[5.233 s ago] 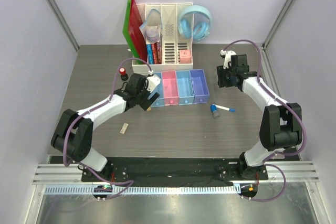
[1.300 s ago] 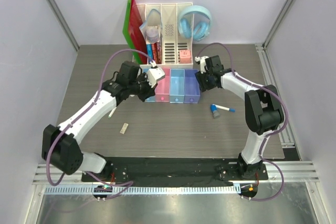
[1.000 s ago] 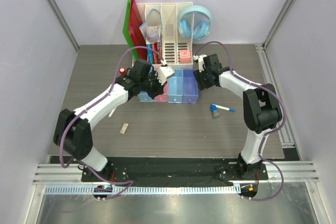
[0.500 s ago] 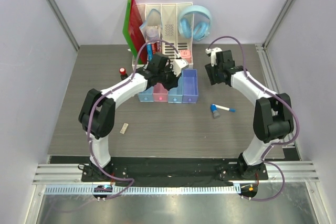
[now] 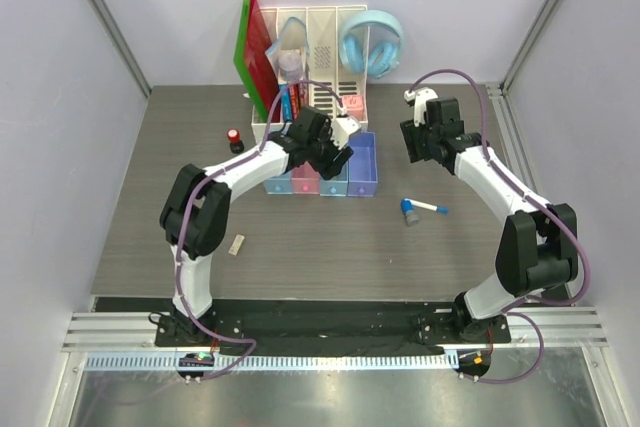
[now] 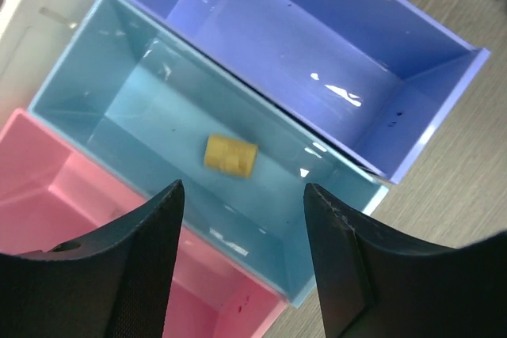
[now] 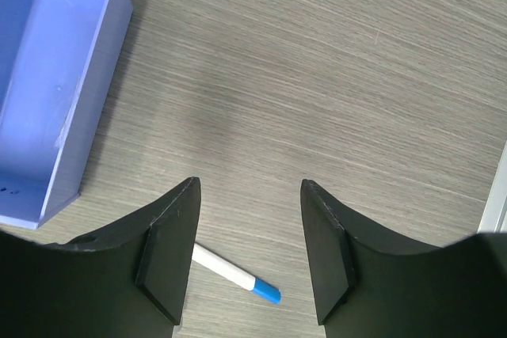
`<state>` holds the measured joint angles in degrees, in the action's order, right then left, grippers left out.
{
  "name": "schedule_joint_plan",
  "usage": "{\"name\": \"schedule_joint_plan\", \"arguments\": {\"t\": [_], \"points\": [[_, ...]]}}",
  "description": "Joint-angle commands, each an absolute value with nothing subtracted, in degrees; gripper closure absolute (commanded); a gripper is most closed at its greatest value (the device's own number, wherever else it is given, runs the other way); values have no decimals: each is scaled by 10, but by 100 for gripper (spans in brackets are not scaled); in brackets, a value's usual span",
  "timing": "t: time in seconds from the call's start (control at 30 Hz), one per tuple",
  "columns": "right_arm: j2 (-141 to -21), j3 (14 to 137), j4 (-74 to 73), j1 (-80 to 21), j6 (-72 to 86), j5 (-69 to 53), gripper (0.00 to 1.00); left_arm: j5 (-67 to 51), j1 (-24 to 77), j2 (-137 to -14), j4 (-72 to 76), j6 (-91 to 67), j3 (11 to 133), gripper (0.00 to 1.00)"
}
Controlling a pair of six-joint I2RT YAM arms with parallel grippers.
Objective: Sort the stationery into containers
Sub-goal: Place the stationery in the storage box.
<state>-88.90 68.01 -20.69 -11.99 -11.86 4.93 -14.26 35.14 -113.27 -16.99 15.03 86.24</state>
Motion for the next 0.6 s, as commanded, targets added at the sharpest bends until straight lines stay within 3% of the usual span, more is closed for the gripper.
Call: {"name": "schedule_joint_plan", "arguments": {"t": [0.0,0.2,0.37,0.57], "points": [[-856,669,-195,-121,-114,40,41,-84,353,-1067,-147,141,872,37],[-851,666,-195,-121,-114,25,41,21,346,-935,-159,132,803,31],[-853,674,-198,-121,-113,11,41,56,312,-825,-127,160,694,7],[-834,665,-207,-121,-142,-11,38,34,253,-785,-167,220,629,0]]}}
